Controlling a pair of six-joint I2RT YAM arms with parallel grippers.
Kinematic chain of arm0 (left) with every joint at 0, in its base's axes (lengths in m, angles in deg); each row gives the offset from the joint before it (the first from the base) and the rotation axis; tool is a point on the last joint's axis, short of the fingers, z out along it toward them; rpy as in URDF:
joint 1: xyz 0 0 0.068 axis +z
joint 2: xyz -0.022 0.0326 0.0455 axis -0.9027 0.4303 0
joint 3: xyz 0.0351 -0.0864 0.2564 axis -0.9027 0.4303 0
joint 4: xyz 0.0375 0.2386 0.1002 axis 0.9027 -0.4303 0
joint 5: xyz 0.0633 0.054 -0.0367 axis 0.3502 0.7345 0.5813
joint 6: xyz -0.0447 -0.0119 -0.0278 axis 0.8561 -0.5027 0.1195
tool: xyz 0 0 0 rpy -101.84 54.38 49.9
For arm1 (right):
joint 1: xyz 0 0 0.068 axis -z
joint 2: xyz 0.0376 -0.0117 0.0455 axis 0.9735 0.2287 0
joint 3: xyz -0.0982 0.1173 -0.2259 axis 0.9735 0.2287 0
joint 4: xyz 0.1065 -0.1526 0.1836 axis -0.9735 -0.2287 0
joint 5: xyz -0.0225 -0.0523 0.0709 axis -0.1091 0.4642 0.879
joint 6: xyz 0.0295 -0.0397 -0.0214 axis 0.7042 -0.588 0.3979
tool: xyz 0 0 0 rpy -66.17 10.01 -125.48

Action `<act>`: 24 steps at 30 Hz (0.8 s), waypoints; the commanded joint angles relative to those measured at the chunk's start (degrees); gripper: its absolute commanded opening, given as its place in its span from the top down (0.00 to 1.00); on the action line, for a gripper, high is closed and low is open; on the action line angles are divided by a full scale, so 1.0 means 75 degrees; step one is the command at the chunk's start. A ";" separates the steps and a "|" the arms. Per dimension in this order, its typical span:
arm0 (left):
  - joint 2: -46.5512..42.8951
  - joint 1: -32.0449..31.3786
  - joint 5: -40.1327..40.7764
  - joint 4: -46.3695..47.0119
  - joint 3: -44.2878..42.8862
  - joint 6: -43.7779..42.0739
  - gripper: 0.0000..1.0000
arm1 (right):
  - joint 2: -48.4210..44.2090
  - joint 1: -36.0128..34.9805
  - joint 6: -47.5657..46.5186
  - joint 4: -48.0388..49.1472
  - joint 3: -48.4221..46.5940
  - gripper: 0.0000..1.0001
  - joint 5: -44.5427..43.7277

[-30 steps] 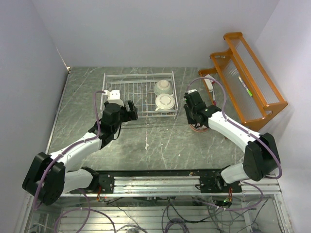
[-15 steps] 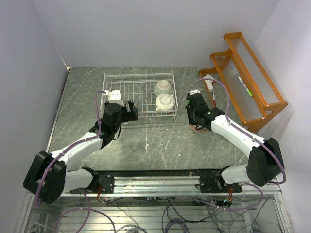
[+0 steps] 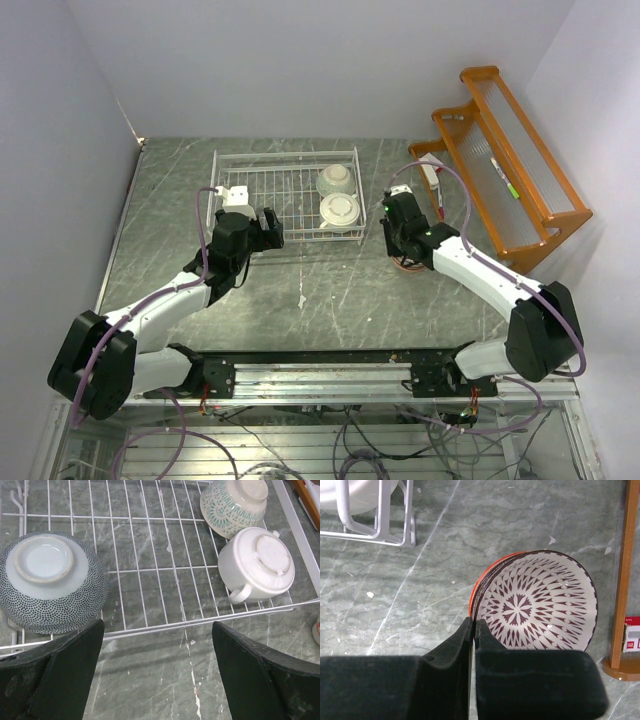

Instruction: Unload the bowls from the dish rack

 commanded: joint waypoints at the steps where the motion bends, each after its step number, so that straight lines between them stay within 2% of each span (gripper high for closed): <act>1: 0.0063 -0.0076 0.0061 0.0206 -0.0169 -0.0111 0.01 | 0.0249 0.0025 0.0060 -0.0004 0.0142 1.00 -0.0132; 7: 0.0075 -0.0076 0.0065 0.0194 -0.0179 -0.0122 0.01 | 0.0177 0.0030 0.0093 -0.0021 0.0136 0.98 -0.0189; 11: 0.0100 -0.0074 0.0124 0.0171 -0.0203 -0.0165 0.01 | -0.0168 0.0019 0.0091 -0.0019 0.0075 0.81 -0.0224; 15: 0.0191 -0.0076 0.0357 0.0169 -0.0230 -0.0244 0.00 | -0.0627 0.0021 0.0085 -0.0020 -0.0031 0.73 -0.0264; 20: 0.0619 -0.0073 0.1015 0.0187 -0.0556 -0.0351 0.00 | -0.1356 0.0020 0.0082 0.0352 0.0090 0.70 -0.0222; 24: 0.1137 -0.0070 0.1737 -0.0173 -0.1463 -0.0564 0.01 | -0.1835 0.0019 0.0102 0.1076 0.0464 0.68 0.0139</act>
